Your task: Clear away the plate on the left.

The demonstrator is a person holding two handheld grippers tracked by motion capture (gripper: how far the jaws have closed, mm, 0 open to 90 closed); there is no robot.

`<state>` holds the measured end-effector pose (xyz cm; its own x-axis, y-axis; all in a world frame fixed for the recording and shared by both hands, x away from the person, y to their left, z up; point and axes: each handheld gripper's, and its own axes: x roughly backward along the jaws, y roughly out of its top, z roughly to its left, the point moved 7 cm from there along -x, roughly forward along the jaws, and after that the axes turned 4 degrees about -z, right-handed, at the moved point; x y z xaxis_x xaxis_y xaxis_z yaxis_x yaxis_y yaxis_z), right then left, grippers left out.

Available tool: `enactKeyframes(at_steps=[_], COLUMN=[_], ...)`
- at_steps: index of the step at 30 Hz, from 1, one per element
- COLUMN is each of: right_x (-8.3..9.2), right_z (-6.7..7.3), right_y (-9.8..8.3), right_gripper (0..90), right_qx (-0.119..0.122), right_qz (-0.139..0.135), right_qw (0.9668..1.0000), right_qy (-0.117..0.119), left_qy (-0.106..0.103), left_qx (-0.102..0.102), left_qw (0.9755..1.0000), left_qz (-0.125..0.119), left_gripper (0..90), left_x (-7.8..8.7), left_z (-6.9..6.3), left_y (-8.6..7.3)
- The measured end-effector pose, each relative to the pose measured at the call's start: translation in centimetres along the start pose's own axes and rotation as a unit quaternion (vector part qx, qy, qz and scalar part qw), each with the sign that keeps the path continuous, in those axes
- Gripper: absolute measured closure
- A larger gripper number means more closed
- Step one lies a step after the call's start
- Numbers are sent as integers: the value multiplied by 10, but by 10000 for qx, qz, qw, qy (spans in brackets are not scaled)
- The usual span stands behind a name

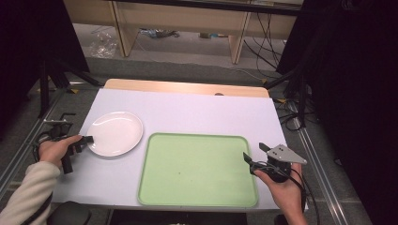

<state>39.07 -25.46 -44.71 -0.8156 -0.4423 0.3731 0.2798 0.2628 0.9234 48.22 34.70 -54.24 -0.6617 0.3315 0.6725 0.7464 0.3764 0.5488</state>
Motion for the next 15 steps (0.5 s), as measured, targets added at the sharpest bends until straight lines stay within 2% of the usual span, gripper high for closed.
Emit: enactKeyframes(at_steps=[3, 5, 7, 8, 9, 10, 11, 12, 13, 14, 15], right_x=[-1, -1, 0, -1, 0, -1, -1, 0, -1, -1, -1], right_z=[0, 0, -1, -2, -2, -2, -1, 0, 0, 0, 0], right_y=[0, 0, 0, 1, 1, 1, 0, 0, 1, 1, 1], right_gripper=[314, 314, 314, 315, 314, 315, 314, 315, 315, 315, 314], right_qx=[23, 20, 17, 87, 87, 89, 36, 2, 12, 42, 43], right_qz=[-44, -42, -54, -105, -65, -86, -51, -28, -39, -53, -53], right_qw=[10000, 10000, 10000, 9999, 9999, 9999, 10000, 10000, 10000, 10000, 10000], right_qy=[-22, -24, -17, -54, -33, -50, -34, -13, 4, -8, -9], left_qy=[90, 68, -10, -67, -101, -155, -178, -241, -370, -415, -461], left_qx=[50, 136, 284, 327, 307, 416, 426, 425, 532, 516, 587], left_qw=[9999, 9998, 9996, 9994, 9994, 9990, 9989, 9988, 9979, 9978, 9972], left_qz=[100, 118, 90, 88, 124, 77, 77, 72, 8, 61, 11], left_gripper=[701, 706, 719, 728, 733, 737, 743, 746, 751, 757, 764], left_x=[-1, -1, -2, -2, -1, -2, -2, -2, -4, -3, -3], left_z=[-2, -1, 0, 1, 2, 2, 2, 2, 2, 2, 3], left_y=[1, 2, 3, 3, 3, 3, 3, 4, 4, 4, 4])
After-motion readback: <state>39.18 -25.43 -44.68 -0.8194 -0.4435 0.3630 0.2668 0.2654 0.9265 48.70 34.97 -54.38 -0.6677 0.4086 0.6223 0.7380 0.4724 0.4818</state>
